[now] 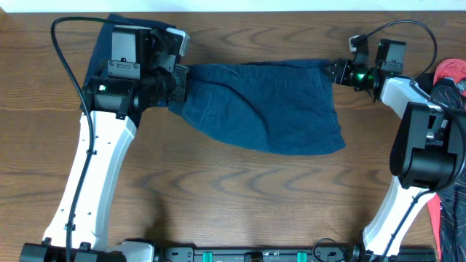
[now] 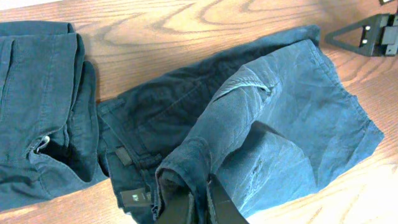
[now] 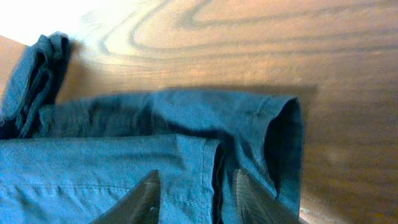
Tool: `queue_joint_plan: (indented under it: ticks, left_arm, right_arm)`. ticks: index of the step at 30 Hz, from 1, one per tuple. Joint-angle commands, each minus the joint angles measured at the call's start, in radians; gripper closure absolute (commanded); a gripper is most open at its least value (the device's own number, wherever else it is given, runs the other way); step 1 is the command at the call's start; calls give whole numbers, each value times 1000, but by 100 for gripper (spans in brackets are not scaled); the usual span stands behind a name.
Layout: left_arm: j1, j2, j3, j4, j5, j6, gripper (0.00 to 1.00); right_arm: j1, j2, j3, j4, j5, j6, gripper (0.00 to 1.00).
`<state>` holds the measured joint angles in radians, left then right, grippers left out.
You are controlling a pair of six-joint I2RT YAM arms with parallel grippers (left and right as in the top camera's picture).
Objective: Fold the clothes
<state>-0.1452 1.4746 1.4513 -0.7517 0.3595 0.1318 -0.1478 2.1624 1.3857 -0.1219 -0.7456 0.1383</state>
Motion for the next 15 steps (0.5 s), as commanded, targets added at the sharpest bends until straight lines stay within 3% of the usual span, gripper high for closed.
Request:
queue_joint_plan:
  ticks: [1, 7, 13, 15]
  left_arm:
    - [2, -18, 6, 5, -5, 6, 94]
    - [2, -18, 6, 4, -5, 6, 94]
    - [2, -18, 6, 4, -5, 6, 94]
    - [2, -18, 6, 4, -5, 6, 94]
  right_arm:
    - [39, -13, 7, -21, 42, -50, 56]
    - [97, -13, 7, -51, 235, -55, 47]
    - [119, -13, 7, -53, 296, -103, 59]
    - [119, -11, 7, -55, 301, -103, 69]
